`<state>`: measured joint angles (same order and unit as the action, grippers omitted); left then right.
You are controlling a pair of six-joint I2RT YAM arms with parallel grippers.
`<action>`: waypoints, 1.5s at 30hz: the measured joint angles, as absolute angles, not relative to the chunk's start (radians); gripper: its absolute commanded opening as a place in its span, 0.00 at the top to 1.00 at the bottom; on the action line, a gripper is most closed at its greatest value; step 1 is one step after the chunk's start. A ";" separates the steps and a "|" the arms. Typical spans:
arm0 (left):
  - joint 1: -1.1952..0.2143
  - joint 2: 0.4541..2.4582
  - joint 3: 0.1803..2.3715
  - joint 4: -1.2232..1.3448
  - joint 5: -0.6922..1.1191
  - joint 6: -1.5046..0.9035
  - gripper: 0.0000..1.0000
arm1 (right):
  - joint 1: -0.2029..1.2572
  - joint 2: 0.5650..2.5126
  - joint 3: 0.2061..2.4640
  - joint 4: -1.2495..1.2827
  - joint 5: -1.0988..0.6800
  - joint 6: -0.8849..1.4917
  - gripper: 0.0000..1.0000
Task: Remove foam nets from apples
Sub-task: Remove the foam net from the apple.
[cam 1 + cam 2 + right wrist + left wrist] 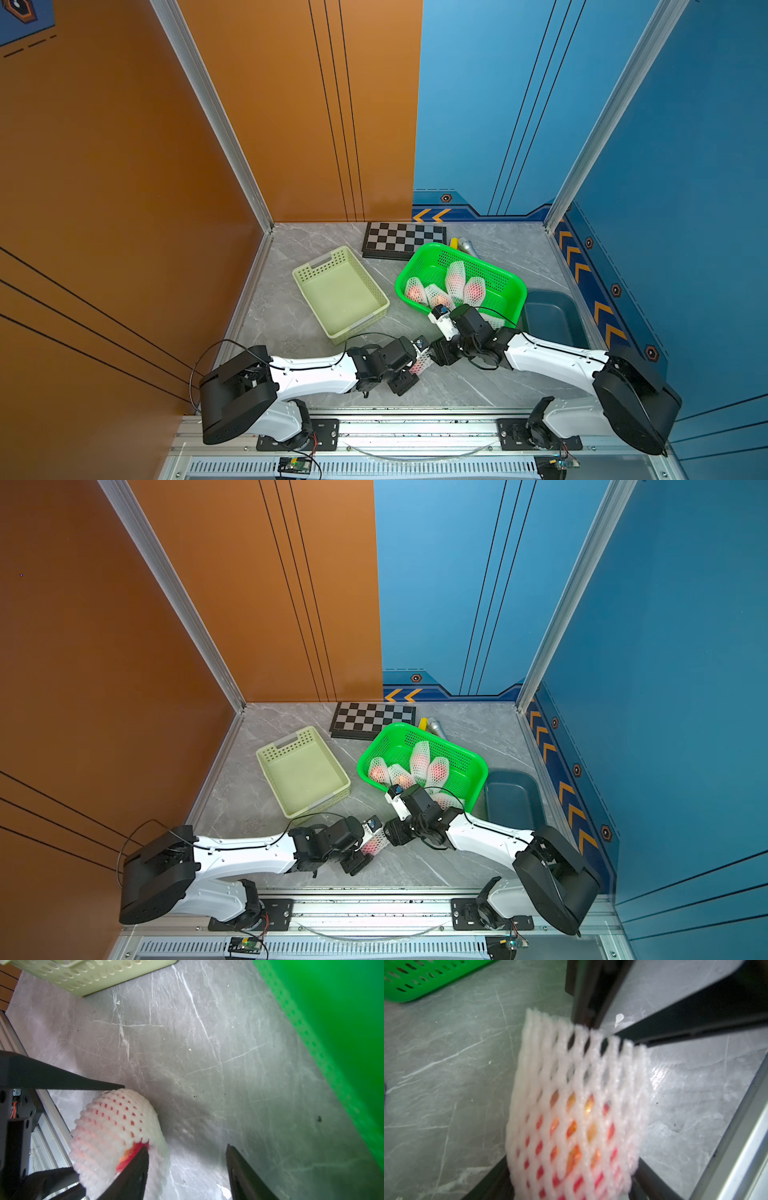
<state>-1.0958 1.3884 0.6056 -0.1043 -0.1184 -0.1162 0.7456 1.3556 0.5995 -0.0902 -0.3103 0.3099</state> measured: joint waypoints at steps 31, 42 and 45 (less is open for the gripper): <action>-1.098 1.380 0.547 -0.061 -0.115 -0.174 0.78 | 0.719 1.351 0.599 -0.102 -0.336 0.291 0.38; -1.095 1.347 0.535 -0.049 -0.113 -0.176 1.00 | 0.647 1.211 0.599 -0.173 -0.310 0.293 0.45; -1.095 1.347 0.535 -0.047 -0.112 -0.176 1.00 | 0.640 1.202 0.599 -0.184 -0.317 0.295 0.54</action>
<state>-1.0946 1.3472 0.5350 -0.0471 -0.1120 -0.1761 0.6399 1.2018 0.5995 -0.1841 -0.3168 0.2947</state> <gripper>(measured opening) 0.080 0.511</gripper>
